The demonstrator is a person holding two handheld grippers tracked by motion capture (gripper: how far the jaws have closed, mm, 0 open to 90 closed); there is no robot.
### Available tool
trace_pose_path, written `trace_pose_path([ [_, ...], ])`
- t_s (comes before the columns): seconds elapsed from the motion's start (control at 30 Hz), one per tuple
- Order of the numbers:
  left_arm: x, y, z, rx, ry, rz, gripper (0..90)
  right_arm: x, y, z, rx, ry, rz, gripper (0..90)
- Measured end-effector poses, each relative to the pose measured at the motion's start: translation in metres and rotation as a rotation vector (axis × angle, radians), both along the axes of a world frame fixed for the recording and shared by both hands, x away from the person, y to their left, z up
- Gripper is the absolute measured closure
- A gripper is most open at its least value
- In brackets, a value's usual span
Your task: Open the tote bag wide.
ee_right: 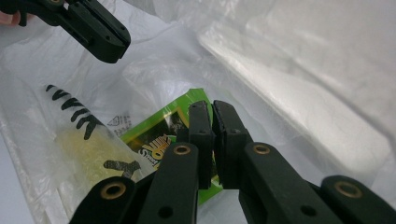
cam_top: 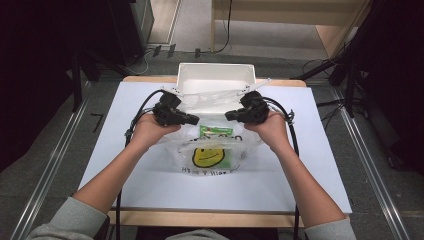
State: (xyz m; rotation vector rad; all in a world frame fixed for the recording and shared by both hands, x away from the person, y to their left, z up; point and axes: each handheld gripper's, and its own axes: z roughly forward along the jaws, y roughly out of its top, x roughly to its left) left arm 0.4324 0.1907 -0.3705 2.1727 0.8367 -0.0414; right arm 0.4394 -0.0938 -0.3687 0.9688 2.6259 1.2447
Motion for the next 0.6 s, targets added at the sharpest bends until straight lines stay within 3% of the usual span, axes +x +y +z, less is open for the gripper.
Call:
trace_pose_path([
  [0.37,-0.003,0.005,-0.019,-0.013,0.022,0.031,86.5,-0.003,-0.003,-0.025,-0.017,0.039,-0.024,87.7],
  [0.6,-0.006,0.006,-0.033,0.007,0.026,0.046,86.5,-0.006,-0.006,-0.039,-0.024,0.05,-0.036,87.6],
])
